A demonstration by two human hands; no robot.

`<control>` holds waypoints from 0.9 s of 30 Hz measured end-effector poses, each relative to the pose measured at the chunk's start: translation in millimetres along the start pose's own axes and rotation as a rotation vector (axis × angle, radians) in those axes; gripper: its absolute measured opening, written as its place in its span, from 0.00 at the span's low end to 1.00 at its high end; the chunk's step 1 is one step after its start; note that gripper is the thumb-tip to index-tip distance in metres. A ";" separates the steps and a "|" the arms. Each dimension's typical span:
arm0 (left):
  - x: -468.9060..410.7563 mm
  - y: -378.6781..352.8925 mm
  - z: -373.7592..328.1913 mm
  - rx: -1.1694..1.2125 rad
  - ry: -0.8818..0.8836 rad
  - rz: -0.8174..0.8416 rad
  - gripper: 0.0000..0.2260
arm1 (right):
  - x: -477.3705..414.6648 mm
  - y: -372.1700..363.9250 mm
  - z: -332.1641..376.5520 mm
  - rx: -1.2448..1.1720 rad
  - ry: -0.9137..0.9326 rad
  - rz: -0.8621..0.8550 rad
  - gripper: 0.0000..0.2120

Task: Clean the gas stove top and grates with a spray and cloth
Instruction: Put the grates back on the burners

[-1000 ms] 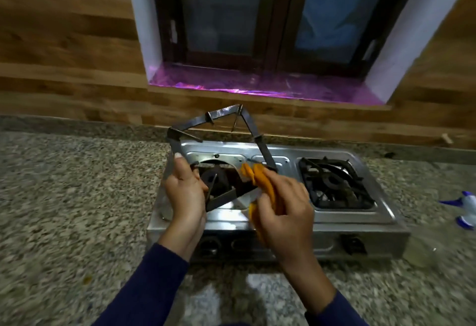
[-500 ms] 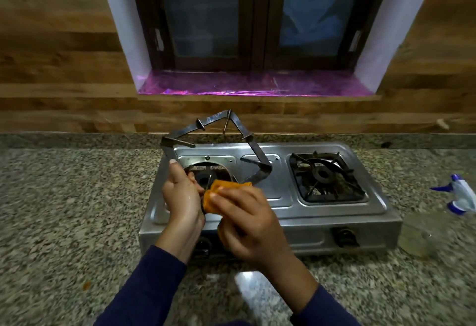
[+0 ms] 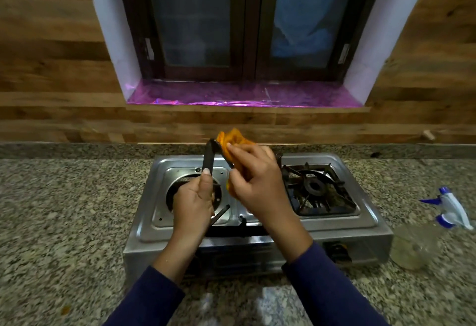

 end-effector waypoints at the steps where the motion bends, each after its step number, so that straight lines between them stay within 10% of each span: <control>1: -0.7 3.1 4.7 -0.002 0.017 -0.014 0.27 | 4.0 1.1 -5.0 -0.018 -0.021 0.011 0.18; 8: -4.3 44.7 19.0 0.025 0.153 -0.194 0.24 | 86.9 24.1 -86.4 -0.458 -0.411 -0.035 0.11; 16: 15.5 69.0 59.8 0.024 0.279 -0.286 0.24 | 201.6 -59.8 -120.9 -0.087 -0.214 0.871 0.17; 21: 34.6 66.3 72.1 0.009 0.359 -0.255 0.24 | 241.3 -96.7 -127.4 0.082 -0.153 1.139 0.18; 27: 39.8 68.3 80.4 0.072 0.476 -0.254 0.22 | 158.1 -40.0 -92.9 -0.150 -0.306 0.281 0.07</control>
Point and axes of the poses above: each hand's wrist, its own x-axis away from the middle knuckle, its own y-axis out of the back of the hand, z = x × y, the point moved 7 cm from there along -x, towards the middle knuckle, and after that the axes turned 12 degrees about x, right-handed, at the moved point
